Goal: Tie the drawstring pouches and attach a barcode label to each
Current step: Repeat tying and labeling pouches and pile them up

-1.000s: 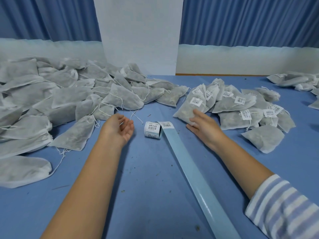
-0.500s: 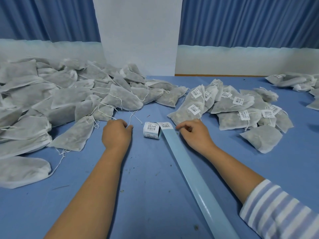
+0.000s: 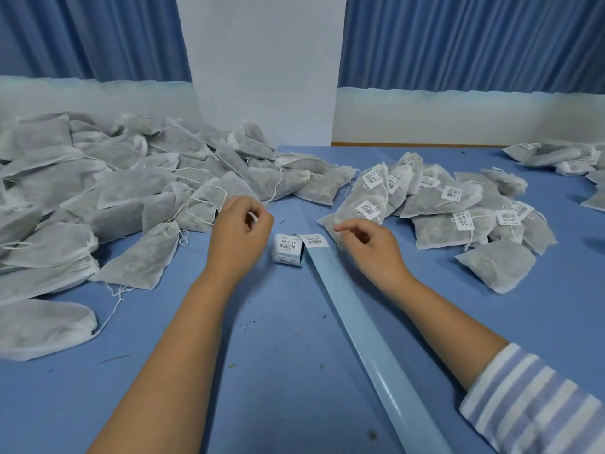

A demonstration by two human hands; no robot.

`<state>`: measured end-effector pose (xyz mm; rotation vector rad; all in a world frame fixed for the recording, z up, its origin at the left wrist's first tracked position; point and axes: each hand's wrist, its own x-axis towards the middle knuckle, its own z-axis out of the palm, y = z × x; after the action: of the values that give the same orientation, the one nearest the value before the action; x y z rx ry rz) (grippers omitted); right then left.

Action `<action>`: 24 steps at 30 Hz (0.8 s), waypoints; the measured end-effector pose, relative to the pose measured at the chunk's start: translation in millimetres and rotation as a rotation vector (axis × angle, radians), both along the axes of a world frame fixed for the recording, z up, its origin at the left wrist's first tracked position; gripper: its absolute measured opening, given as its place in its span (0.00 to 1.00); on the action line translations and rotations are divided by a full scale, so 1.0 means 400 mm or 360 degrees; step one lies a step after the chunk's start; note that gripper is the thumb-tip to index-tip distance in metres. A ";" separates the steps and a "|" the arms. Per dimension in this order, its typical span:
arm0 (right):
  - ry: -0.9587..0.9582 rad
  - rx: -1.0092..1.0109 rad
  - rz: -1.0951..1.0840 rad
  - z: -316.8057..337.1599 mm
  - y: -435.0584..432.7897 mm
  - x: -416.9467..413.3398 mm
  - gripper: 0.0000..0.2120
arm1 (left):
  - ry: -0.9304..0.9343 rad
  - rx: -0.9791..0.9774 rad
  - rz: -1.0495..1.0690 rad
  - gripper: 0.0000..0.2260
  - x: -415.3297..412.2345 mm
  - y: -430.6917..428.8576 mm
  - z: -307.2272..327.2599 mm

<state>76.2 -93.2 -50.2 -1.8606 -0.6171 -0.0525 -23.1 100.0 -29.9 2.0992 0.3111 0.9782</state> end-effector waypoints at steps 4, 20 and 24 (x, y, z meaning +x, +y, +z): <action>-0.0132 0.0087 0.0266 0.026 0.018 -0.061 0.12 | -0.0072 0.0095 -0.0239 0.04 -0.013 -0.055 0.018; 0.0136 0.0414 0.0704 0.068 0.025 -0.127 0.11 | 0.0230 -0.0145 -0.0746 0.10 -0.059 -0.080 0.062; 0.0353 0.0503 0.0718 0.082 0.013 -0.108 0.12 | 0.0525 0.0018 -0.0573 0.05 -0.053 -0.048 0.036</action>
<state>33.2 -88.1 -17.4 -1.3680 -0.8079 0.3309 -44.3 80.6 -15.4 2.2242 0.0835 0.4249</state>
